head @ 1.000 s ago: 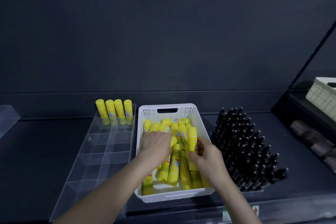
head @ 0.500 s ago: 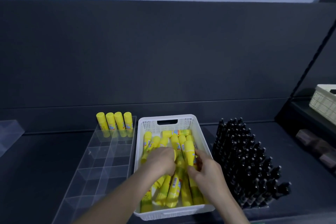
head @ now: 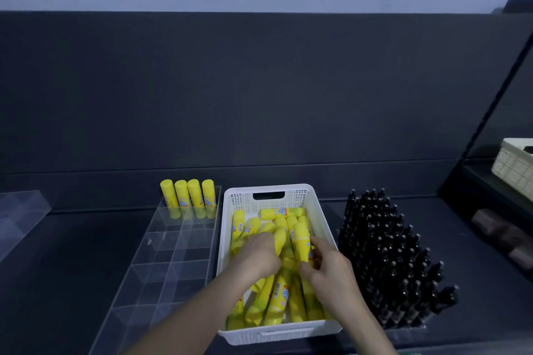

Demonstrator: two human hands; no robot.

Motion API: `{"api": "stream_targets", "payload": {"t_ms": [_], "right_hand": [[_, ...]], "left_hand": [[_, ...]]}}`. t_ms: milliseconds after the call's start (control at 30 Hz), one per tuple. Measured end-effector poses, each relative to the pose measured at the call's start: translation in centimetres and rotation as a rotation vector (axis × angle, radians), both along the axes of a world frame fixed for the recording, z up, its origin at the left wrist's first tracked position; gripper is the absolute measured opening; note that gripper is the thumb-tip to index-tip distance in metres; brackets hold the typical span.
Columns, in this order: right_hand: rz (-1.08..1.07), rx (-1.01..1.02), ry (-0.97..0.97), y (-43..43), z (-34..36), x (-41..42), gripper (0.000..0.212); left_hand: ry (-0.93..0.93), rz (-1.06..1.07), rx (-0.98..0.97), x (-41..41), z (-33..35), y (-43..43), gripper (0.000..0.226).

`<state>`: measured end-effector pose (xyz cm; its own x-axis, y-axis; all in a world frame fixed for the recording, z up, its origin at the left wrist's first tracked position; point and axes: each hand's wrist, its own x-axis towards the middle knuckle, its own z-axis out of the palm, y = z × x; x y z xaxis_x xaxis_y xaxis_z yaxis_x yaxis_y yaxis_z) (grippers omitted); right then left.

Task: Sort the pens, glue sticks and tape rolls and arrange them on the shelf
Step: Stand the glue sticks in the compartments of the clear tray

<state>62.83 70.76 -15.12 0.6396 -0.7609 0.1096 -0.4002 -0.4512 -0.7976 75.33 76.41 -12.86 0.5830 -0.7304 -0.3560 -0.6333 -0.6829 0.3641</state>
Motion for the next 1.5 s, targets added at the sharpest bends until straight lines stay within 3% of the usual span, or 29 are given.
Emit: {"api": "stream_targets", "payload": {"t_ms": [67, 167, 233, 300, 467, 567, 733, 833, 900, 1167, 1433, 1500], "right_hand": [[-0.009, 0.035, -0.007, -0.1, 0.0, -0.1, 0.041], [-0.014, 0.136, -0.039, 0.2, 0.4, -0.2, 0.032], [-0.003, 0.19, -0.104, 0.2, 0.5, -0.2, 0.029], [0.014, 0.237, -0.19, 0.4, 1.0, -0.3, 0.031], [0.094, 0.554, -0.353, 0.5, 2.1, -0.3, 0.032], [0.161, 0.66, -0.398, 0.7, 2.3, 0.4, 0.046], [0.218, 0.762, -0.5, 2.9, 3.8, 3.9, 0.01], [0.255, 0.654, -0.457, 4.2, 4.8, 6.4, 0.02], [0.25, 0.58, -0.42, 4.6, 5.5, 8.5, 0.005], [0.228, 0.261, -0.238, 6.0, 5.9, 18.8, 0.011], [0.209, 0.068, -0.034, 7.9, 2.7, 25.4, 0.015], [0.212, -0.013, 0.064, 8.0, 1.6, 25.8, 0.022]], "left_hand": [[0.034, 0.04, -0.151, 0.9, 0.5, 0.6, 0.008], [0.292, 0.089, -0.402, 1.8, 0.9, 1.9, 0.024], [0.511, 0.094, -0.564, 2.0, 1.3, 3.0, 0.018], [0.604, 0.083, -0.669, 2.2, 1.4, 3.9, 0.013], [0.661, 0.141, -0.792, 3.2, 2.2, 5.9, 0.015], [0.638, 0.168, -0.816, 4.2, 2.8, 7.0, 0.015], [0.601, 0.216, -0.88, 6.2, 3.8, 9.3, 0.018], [0.644, 0.294, -0.938, 8.3, 3.8, 11.7, 0.031], [0.625, 0.326, -0.961, 10.0, 3.7, 13.6, 0.034], [0.516, 0.485, -0.969, 15.5, 1.9, 18.8, 0.015], [0.518, 0.487, -0.891, 18.4, 0.4, 20.7, 0.044], [0.55, 0.492, -0.901, 18.8, 0.0, 20.9, 0.039]]}}
